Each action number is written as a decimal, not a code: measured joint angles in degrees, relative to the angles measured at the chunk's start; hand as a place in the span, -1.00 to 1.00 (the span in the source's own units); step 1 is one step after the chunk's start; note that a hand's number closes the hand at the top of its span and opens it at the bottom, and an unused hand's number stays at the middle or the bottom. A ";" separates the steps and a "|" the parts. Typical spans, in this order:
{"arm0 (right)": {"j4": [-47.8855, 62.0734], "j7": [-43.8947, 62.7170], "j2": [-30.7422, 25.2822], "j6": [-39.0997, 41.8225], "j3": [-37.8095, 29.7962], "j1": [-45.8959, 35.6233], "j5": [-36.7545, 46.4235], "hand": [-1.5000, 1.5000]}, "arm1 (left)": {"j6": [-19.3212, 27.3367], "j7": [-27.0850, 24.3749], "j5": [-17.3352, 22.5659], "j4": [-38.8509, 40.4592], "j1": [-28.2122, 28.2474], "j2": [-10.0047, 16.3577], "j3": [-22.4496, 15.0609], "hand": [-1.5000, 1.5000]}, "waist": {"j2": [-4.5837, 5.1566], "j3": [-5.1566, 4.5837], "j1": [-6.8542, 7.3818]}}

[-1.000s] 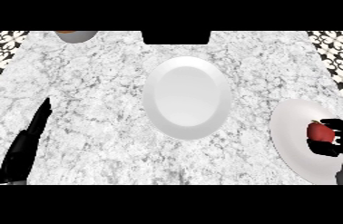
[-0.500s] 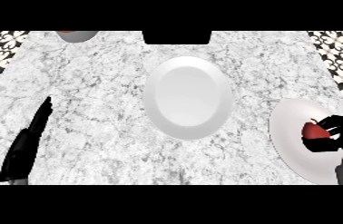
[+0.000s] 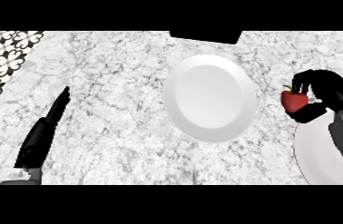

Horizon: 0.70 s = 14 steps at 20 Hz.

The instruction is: Pick the bell pepper from the plate and place it in the plate

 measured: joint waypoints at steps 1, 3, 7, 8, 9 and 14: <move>0.94 -3.29 -1.02 0.50 0.16 -1.73 -0.48 1.00 | -0.06 0.06 -0.10 0.10 -0.27 0.03 -0.08 0.00 | 0.04 0.02 -0.04; 3.33 -9.26 -2.43 0.65 -0.13 -5.23 -1.57 1.00 | -0.23 0.11 -0.02 0.40 -0.65 0.00 -0.09 0.00 | 0.12 0.04 -0.05; 8.30 -20.84 -4.39 -1.27 -2.19 -11.56 -4.04 1.00 | 0.01 0.45 -0.28 1.00 -1.11 -0.15 -0.02 0.00 | 0.00 0.05 -0.95; 9.57 -23.65 -4.75 -1.68 -2.98 -13.10 -4.95 1.00 | 0.01 0.51 -0.27 1.26 -1.21 -0.15 0.06 0.00 | -0.01 0.04 -1.17; 10.70 -26.63 -4.93 -1.79 -3.69 -14.57 -6.06 1.00 | 0.33 0.52 -0.48 1.29 -0.97 -0.48 -0.11 0.00 | -0.14 0.03 -1.45; 17.36 -41.55 -5.38 0.85 -6.18 -21.02 -11.50 1.00 | 0.85 0.75 -0.43 1.71 -0.79 -0.50 0.73 0.00 | -0.60 -0.09 -2.76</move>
